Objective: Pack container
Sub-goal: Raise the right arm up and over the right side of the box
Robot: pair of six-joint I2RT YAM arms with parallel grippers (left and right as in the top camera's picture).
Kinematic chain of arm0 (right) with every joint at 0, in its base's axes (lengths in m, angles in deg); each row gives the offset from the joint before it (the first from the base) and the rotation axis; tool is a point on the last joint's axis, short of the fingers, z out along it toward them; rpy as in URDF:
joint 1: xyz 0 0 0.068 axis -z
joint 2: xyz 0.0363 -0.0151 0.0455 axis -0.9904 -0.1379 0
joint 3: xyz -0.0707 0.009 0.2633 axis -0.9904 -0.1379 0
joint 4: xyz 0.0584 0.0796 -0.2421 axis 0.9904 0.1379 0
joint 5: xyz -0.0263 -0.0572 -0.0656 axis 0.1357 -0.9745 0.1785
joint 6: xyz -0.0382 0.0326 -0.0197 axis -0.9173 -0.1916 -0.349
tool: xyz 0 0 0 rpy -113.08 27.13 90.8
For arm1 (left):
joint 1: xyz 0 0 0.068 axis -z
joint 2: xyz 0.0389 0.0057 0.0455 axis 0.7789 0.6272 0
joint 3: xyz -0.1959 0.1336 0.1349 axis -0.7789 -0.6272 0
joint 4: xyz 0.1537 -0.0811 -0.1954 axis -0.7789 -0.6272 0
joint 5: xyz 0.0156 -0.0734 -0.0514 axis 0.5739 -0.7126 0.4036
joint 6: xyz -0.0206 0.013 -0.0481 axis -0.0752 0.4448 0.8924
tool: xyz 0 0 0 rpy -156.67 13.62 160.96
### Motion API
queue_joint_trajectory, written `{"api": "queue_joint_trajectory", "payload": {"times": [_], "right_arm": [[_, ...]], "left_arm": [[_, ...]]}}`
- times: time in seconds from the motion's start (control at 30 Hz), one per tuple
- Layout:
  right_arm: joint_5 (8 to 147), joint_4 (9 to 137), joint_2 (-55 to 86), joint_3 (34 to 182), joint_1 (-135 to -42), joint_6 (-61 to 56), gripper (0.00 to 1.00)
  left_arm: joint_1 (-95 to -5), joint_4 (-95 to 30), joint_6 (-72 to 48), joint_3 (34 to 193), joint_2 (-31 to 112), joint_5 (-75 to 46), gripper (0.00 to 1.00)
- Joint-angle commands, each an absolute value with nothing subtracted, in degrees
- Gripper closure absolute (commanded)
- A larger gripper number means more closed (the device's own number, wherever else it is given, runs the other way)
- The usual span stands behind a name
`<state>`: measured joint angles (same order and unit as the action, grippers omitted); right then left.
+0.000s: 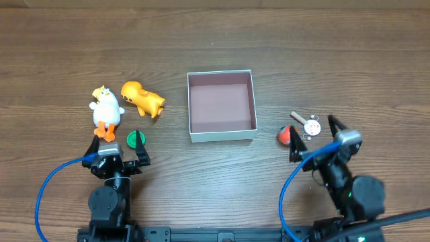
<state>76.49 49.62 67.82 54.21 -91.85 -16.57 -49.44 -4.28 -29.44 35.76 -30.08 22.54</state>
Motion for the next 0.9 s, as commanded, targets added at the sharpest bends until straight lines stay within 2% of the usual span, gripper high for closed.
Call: {"api": "queue_joint_trajectory", "payload": {"times": [0.0,0.13,0.33,0.43,0.87], "right_arm": [[76.9,57.0,55.2,68.1,-91.6,-16.0,0.0],[78.6,75.1,39.9,86.3,-92.2,-15.1,0.0],[79.7,94.8,20.9,109.5,-93.0,-4.8,0.0],[81.8,96.7,15.7,113.5,-93.0,-4.6,0.0],[82.2,95.8,6.0,113.6,-93.0,-4.6,0.0]], "left_arm": [[-50.1,-4.0,-30.7,35.1,-30.4,22.1,0.0],[-50.1,-4.0,-30.7,35.1,-30.4,22.1,0.0],[-50.1,-4.0,-30.7,35.1,-30.4,22.1,0.0],[-50.1,-4.0,-30.7,35.1,-30.4,22.1,0.0],[-50.1,-4.0,-30.7,35.1,-30.4,22.1,0.0]]}}
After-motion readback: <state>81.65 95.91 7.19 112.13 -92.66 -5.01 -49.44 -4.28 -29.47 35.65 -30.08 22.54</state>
